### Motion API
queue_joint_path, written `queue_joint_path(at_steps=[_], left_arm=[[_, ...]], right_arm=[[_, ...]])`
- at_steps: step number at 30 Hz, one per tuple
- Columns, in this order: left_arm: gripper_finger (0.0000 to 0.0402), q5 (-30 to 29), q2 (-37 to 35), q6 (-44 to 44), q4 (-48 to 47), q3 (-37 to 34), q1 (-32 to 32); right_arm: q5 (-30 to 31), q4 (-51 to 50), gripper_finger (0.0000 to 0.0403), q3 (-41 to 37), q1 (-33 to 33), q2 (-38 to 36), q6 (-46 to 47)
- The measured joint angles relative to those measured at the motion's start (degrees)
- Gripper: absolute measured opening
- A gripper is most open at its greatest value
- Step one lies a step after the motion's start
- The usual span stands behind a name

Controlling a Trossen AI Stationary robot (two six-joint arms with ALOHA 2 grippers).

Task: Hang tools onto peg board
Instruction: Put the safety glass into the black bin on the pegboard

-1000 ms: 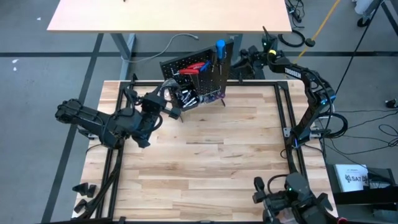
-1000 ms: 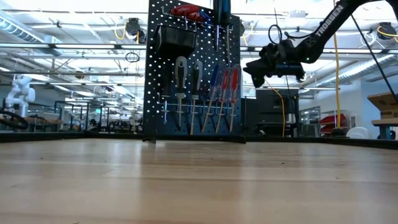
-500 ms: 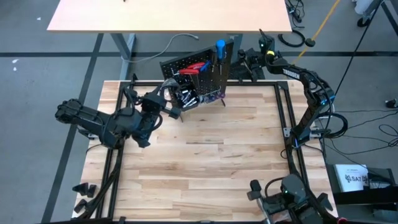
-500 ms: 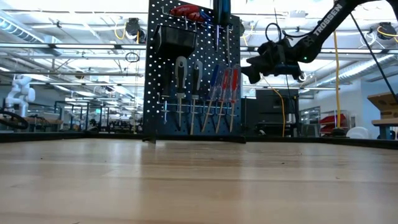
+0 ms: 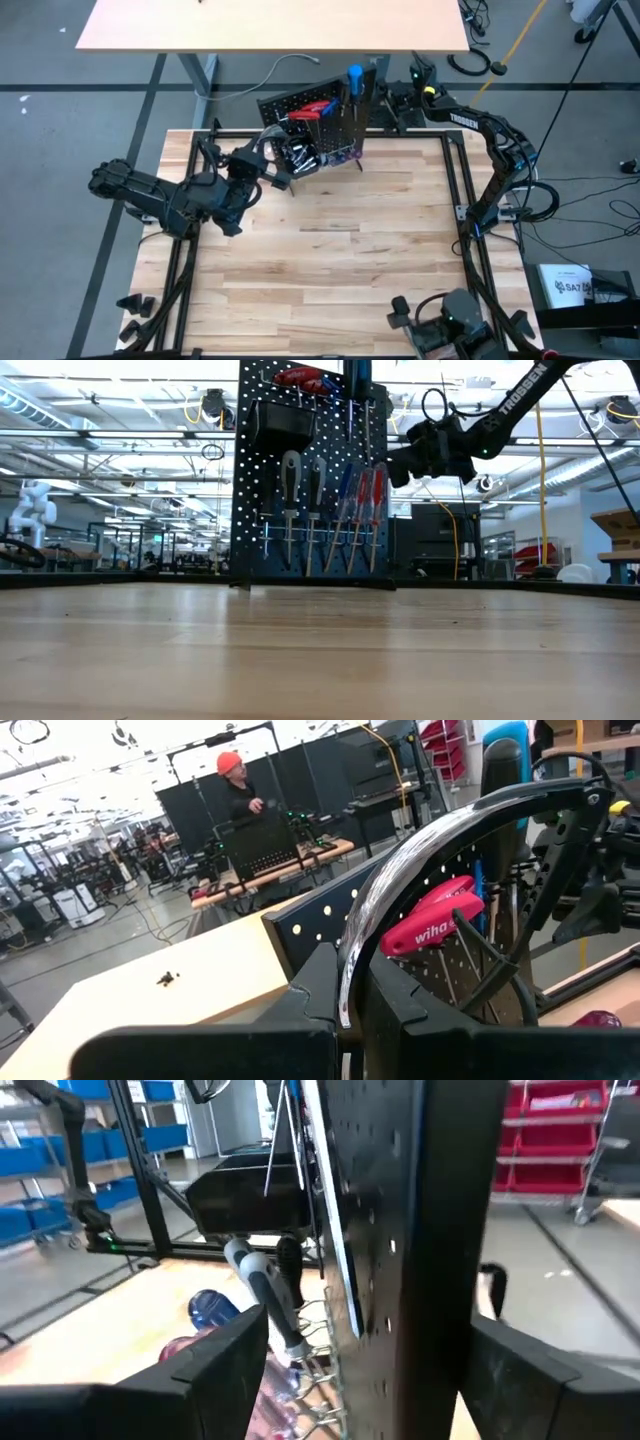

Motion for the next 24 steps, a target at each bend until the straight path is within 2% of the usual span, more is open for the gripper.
queue_joint_path(at_steps=[5,12,18,24], left_arm=[[0.0016,0.00,0.00,0.01,-0.12,0.00,0.00],[0.0016,-0.01,0.02,-0.04,-0.51,0.00,-1.04],[0.0016,-0.02,0.02,-0.06,-0.63,0.00,-2.05],[0.0016,-0.02,0.02,-1.55,-1.62,0.00,-2.37]], right_arm=[[-3.92,-6.86,0.0283,0.02,-0.04,0.00,0.35],[-3.84,-18.60,0.0283,0.02,0.24,0.01,-0.62],[-2.36,-34.45,0.0283,0.02,1.89,-0.10,-9.83],[5.04,-53.05,0.0283,0.02,4.11,-2.10,-22.73]])
